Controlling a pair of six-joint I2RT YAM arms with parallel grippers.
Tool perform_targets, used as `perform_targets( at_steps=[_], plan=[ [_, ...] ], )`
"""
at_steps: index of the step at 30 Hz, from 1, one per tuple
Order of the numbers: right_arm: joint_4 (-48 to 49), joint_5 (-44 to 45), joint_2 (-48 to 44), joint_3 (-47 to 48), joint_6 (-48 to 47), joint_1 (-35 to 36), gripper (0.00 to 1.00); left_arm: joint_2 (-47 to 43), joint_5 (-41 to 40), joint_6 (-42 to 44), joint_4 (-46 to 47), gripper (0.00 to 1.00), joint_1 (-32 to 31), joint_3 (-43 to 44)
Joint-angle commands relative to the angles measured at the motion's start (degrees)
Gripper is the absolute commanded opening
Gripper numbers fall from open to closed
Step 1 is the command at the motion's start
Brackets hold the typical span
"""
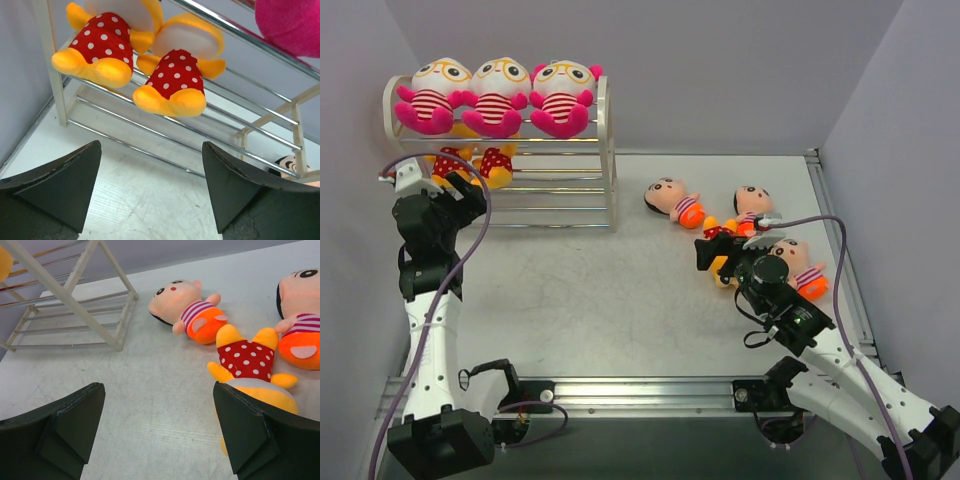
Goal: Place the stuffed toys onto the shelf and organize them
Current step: Place the stuffed toy onto shelf, then grab a stuffed toy with the right arm
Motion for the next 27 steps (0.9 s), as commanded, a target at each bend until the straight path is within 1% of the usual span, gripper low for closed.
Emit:
perform_targets(
  at_steps=[1,4,7,12,15,17,20,24,25,26,27],
  plan=[
    [-0.74,1.87,-0.08,3.16,-0.96,-0.65,0.94,-1.37,-1.49,4.07,-2.76,0.87,-1.1,1.62],
    [-1.89,2.66,-0.34,3.51,-1.14,-0.56,0.93,-1.63,-3.69,5.39,-4.43,0.84,-2.06,2.23],
    [-3.38,3.63,-0.52,4.3,-1.23,-0.65,0.93,-2.34,-5.18,6.35,-7.94,0.84,-2.77,5.57],
    [-5.84,6.43,0.36,5.97,-0.96,-0.65,0.93,-2.86,-8.26,6.97,-16.29,0.86,-4.88,15.39],
    [-6.29,6.71,0.89,6.67,-0.61,-0.74,0.94,-3.48,-10.63,7.85,-20.25,0.88,-6.63,20.23],
    [-6.46,6.79,1.5,7.03,-0.61,-0.56,0.93,-4.44,-11.6,8.9,-21.92,0.89,-7.86,21.92],
    [-7.6,7.76,2.55,8.17,-0.79,-0.74,0.94,-6.9,-11.69,11.01,-22.01,0.92,-10.59,22.72],
    [-12.6,10.39,4.4,11.06,-0.7,-1.09,0.94,-10.94,-13.44,12.95,-21.75,0.96,-13.75,21.14],
    [-13.31,10.92,4.84,12.2,-0.79,-1.26,0.96,-12.69,-13.8,13.39,-21.49,0.97,-15.67,20.52],
    [-13.41,11.01,5.8,12.74,-0.7,-1.53,0.99,-13.67,-14.15,13.48,-21.05,0.97,-16.39,18.78],
    [-15.5,10.75,6.59,13.44,-0.18,-1.88,1.0,-14.63,-14.33,13.48,-20.52,0.97,-17.0,17.72]
  ],
)
